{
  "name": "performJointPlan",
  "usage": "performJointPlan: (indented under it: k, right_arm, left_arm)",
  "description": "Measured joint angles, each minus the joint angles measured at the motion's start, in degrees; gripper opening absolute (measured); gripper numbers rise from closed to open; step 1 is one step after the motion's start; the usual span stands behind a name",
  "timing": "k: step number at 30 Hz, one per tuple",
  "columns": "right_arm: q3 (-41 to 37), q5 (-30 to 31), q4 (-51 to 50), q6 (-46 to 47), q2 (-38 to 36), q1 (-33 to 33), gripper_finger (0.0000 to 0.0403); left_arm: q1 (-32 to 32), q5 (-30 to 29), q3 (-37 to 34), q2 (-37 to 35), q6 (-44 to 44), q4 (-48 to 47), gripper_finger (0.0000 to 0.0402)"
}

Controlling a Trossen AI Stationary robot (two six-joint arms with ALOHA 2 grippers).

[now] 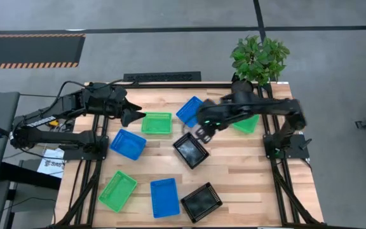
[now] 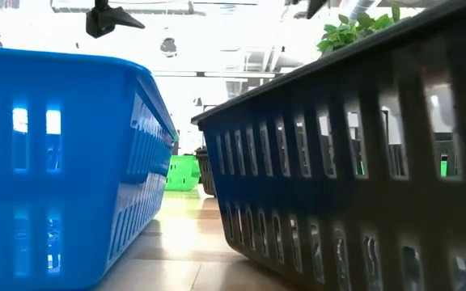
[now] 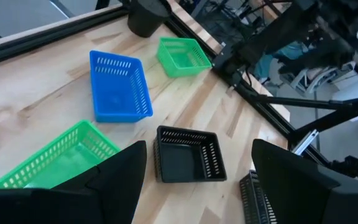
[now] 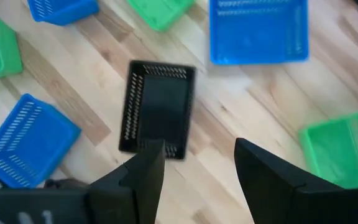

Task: Stack baskets by color
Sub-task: Move the black stacked bins slightly to the right on the table

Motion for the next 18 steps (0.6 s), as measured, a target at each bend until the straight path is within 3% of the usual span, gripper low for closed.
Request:
performJointPlan:
  k: [6,11,15,18]
  right_arm:
    - [-20.3,1.6,5.1,8.5,-14.8,-0.1,0.0214]
    - [-43.7,0.1,28.8,12.4,-24.9,-0.3,0.0214]
    - [-57.7,-0.4,45.1,10.4,-26.6,-0.5,0.0214]
    - [-63.0,-0.3,51.8,5.4,-24.2,-0.5,0.0214]
  left_arm:
    - [0.0,0.0,0.0,0.0,-0.4,0.0,0.0279]
    - [0.1,0.0,0.0,0.2,-0.8,0.2,0.0279]
    - [0.1,1.0,0.0,0.9,-0.8,0.3,0.0279]
    - [0.0,2.0,0.0,1.8,-0.4,0.6,0.0279]
